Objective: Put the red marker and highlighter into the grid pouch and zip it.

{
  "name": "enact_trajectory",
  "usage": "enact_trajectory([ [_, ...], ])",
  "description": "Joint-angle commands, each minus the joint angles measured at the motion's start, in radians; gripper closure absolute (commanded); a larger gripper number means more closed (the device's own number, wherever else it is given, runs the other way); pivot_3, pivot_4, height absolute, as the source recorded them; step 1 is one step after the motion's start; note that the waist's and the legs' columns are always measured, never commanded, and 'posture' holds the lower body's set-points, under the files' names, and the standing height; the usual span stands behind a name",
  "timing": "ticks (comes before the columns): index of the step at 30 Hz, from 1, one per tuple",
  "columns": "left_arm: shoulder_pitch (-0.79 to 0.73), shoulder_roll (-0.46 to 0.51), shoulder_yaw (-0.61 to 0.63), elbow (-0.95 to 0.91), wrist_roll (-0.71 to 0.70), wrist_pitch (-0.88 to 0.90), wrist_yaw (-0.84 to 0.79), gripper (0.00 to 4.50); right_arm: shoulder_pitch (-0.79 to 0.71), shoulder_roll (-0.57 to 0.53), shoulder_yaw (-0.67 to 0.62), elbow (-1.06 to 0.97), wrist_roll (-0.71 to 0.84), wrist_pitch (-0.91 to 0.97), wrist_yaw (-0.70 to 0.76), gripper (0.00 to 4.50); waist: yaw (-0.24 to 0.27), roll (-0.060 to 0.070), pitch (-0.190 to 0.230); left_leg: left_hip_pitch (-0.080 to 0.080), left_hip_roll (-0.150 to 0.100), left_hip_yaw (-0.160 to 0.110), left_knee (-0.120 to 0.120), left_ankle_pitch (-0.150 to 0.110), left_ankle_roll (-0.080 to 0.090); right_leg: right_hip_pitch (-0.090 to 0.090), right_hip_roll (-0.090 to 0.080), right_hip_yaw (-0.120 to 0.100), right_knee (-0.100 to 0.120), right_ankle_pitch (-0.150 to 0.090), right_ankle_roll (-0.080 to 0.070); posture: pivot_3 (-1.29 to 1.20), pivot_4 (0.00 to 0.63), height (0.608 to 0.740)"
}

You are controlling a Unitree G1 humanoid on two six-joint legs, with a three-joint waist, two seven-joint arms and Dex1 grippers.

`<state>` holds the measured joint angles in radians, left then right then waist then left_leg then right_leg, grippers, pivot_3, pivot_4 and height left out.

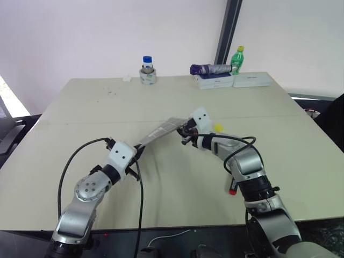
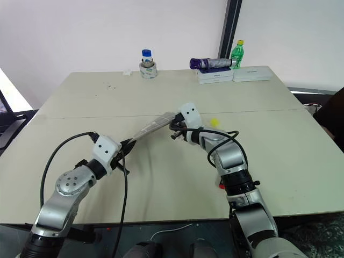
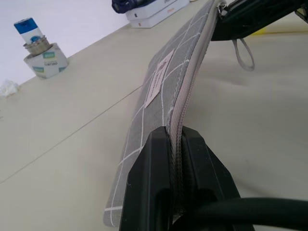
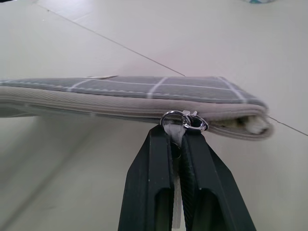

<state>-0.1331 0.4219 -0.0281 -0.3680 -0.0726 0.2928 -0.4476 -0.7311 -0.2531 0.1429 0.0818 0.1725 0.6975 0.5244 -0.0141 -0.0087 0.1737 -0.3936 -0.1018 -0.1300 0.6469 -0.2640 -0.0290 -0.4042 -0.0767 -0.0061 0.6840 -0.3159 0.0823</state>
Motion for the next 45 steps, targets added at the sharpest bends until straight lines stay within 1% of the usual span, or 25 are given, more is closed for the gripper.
enact_trajectory([
  [1, -0.020, -0.017, -0.023, -0.037, 0.011, -0.001, 0.014, 4.50, 0.001, -0.006, 0.052, -0.098, -0.005, 0.000, 0.032, 4.38, 0.000, 0.000, 0.000, 0.000, 0.000, 0.000, 0.000, 0.000, 0.000, 0.000, 0.000, 0.000, 0.000, 0.000, 0.000, 0.00, 0.150, 0.740],
  [5, -0.026, -0.032, -0.039, -0.037, 0.018, 0.007, 0.022, 4.50, 0.014, -0.028, 0.106, -0.169, -0.005, 0.020, 0.077, 4.38, 0.001, 0.000, 0.000, 0.000, 0.000, 0.000, 0.000, 0.000, 0.000, 0.000, 0.000, 0.000, 0.000, 0.000, 0.000, 0.00, 0.150, 0.740],
  [11, -0.050, -0.071, -0.079, -0.040, 0.025, 0.022, 0.027, 4.50, 0.033, -0.048, 0.234, -0.320, 0.017, 0.063, 0.168, 4.38, 0.001, 0.000, 0.000, 0.000, 0.000, 0.000, 0.000, 0.000, 0.000, 0.000, 0.000, 0.000, 0.000, 0.000, 0.000, 0.00, 0.150, 0.740],
  [15, -0.063, -0.085, -0.096, -0.038, 0.033, 0.031, 0.029, 4.50, 0.033, -0.051, 0.283, -0.354, 0.012, 0.076, 0.196, 4.38, 0.001, 0.000, 0.000, 0.000, 0.000, 0.000, 0.000, 0.000, 0.000, 0.000, 0.000, 0.000, 0.000, 0.000, 0.000, 0.00, 0.150, 0.740],
  [19, -0.068, -0.093, -0.107, -0.037, 0.035, 0.029, 0.027, 4.50, 0.030, -0.040, 0.301, -0.338, -0.007, 0.071, 0.181, 4.38, 0.001, 0.000, 0.000, 0.000, 0.000, 0.000, 0.000, 0.000, 0.000, 0.000, 0.000, 0.000, 0.000, 0.000, 0.000, 0.00, 0.150, 0.740],
  [24, -0.067, -0.098, -0.101, -0.035, 0.047, 0.032, 0.036, 4.50, 0.031, -0.052, 0.279, -0.339, -0.027, 0.075, 0.168, 4.38, 0.002, 0.000, 0.000, 0.000, 0.000, 0.000, 0.000, 0.000, 0.000, 0.000, 0.000, 0.000, 0.000, 0.000, 0.000, 0.00, 0.150, 0.740],
  [27, -0.068, -0.095, -0.086, -0.025, 0.061, 0.036, 0.054, 4.50, 0.037, -0.088, 0.239, -0.358, -0.010, 0.088, 0.186, 3.38, 0.002, 0.000, 0.000, 0.000, 0.000, 0.000, 0.000, 0.000, 0.000, 0.000, 0.000, 0.000, 0.000, 0.000, 0.000, 0.00, 0.150, 0.740],
  [29, -0.073, -0.095, -0.074, -0.014, 0.069, 0.038, 0.073, 4.50, 0.049, -0.128, 0.214, -0.388, -0.004, 0.083, 0.201, 2.45, 0.003, 0.000, 0.000, 0.000, 0.000, 0.000, 0.000, 0.000, 0.000, 0.000, 0.000, 0.000, 0.000, 0.000, 0.000, 0.00, 0.150, 0.740],
  [31, -0.082, -0.102, -0.061, 0.007, 0.086, 0.033, 0.109, 4.50, 0.075, -0.191, 0.150, -0.441, 0.024, 0.100, 0.219, 1.37, 0.007, 0.000, 0.000, 0.000, -0.001, 0.000, 0.000, 0.000, 0.000, 0.001, 0.000, 0.000, 0.000, 0.000, 0.000, 0.00, 0.150, 0.740],
  [32, -0.087, -0.109, -0.053, 0.016, 0.091, 0.034, 0.128, 4.50, 0.087, -0.225, 0.117, -0.462, 0.036, 0.114, 0.224, 1.37, 0.009, 0.000, 0.000, 0.000, -0.001, 0.000, 0.001, 0.000, 0.000, 0.001, 0.000, 0.000, -0.001, 0.000, 0.000, 0.00, 0.150, 0.740],
  [34, -0.091, -0.120, -0.047, 0.025, 0.097, 0.031, 0.151, 4.50, 0.102, -0.297, 0.077, -0.488, 0.011, 0.171, 0.197, 1.37, 0.010, 0.000, 0.000, 0.000, -0.001, 0.000, 0.001, 0.000, 0.000, 0.001, -0.001, 0.000, -0.001, 0.000, 0.000, 0.00, 0.150, 0.740],
  [36, -0.093, -0.124, -0.047, 0.031, 0.106, 0.028, 0.164, 4.50, 0.108, -0.334, 0.030, -0.475, 0.026, 0.210, 0.190, 1.37, 0.012, -0.001, 0.000, 0.000, -0.001, 0.000, 0.001, 0.000, 0.000, 0.001, -0.001, 0.000, -0.001, 0.000, 0.000, 0.00, 0.150, 0.740],
  [38, -0.099, -0.131, -0.051, 0.044, 0.117, 0.029, 0.183, 4.50, 0.111, -0.348, -0.044, -0.417, 0.048, 0.253, 0.169, 1.37, 0.008, -0.001, 0.000, 0.000, -0.001, 0.000, 0.000, 0.000, 0.000, 0.001, -0.001, 0.000, -0.001, 0.000, 0.000, 0.00, 0.150, 0.740],
  [40, -0.107, -0.139, -0.059, 0.057, 0.127, 0.029, 0.193, 4.50, 0.107, -0.350, -0.102, -0.334, 0.031, 0.280, 0.116, 1.37, 0.007, -0.001, 0.000, 0.000, -0.001, 0.000, 0.000, 0.000, 0.000, 0.001, 0.000, 0.000, -0.001, 0.000, 0.000, 0.00, 0.150, 0.740],
  [45, -0.115, -0.164, -0.094, 0.068, 0.133, 0.026, 0.188, 4.50, 0.109, -0.361, -0.150, -0.115, -0.054, 0.207, -0.015, 1.37, 0.008, -0.001, 0.000, 0.000, -0.001, 0.000, 0.001, 0.000, 0.000, 0.001, -0.001, 0.000, -0.001, 0.000, 0.000, 0.00, 0.150, 0.740],
])
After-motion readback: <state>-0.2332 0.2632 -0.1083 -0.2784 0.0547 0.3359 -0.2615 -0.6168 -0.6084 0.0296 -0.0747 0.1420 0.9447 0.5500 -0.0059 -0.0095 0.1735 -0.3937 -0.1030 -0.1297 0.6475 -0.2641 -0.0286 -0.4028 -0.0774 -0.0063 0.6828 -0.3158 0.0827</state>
